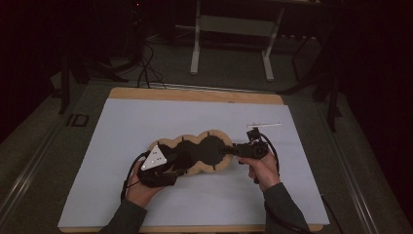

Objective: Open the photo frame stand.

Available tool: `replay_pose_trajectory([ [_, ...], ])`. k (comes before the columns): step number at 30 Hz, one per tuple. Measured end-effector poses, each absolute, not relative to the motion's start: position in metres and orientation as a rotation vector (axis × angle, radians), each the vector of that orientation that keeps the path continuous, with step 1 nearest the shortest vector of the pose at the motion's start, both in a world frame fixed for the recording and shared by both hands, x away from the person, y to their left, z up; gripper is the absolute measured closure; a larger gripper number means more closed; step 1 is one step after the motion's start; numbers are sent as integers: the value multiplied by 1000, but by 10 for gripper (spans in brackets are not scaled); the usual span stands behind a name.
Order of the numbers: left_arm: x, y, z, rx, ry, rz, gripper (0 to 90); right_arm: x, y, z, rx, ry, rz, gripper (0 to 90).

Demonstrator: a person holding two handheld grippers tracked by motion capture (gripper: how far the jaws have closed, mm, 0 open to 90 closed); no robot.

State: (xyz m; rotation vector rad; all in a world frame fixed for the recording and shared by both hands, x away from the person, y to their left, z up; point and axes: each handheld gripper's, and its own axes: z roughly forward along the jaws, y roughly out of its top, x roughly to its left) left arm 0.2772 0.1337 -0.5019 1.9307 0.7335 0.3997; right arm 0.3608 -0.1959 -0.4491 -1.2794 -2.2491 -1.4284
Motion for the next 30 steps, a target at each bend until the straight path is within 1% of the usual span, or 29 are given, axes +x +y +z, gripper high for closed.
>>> replay_pose_trajectory([
  [12, 264, 157, -503, 1984, 729, 389, 393, 359, -196, -449, -1253, -2302, -1420, 584],
  [14, 263, 161, -502, 1997, 744, 396, 365, 358, -196, -449, -1247, -2309, -1424, 584],
  [16, 261, 164, -502, 1998, 753, 402, 365, 358, -195, -449, -1241, -2316, -1428, 584],
  [28, 265, 186, -499, 1931, 832, 400, 380, 356, -195, -448, -1211, -2363, -1418, 583],
  [30, 267, 190, -499, 1921, 854, 400, 393, 356, -195, -447, -1206, -2373, -1419, 583],
])
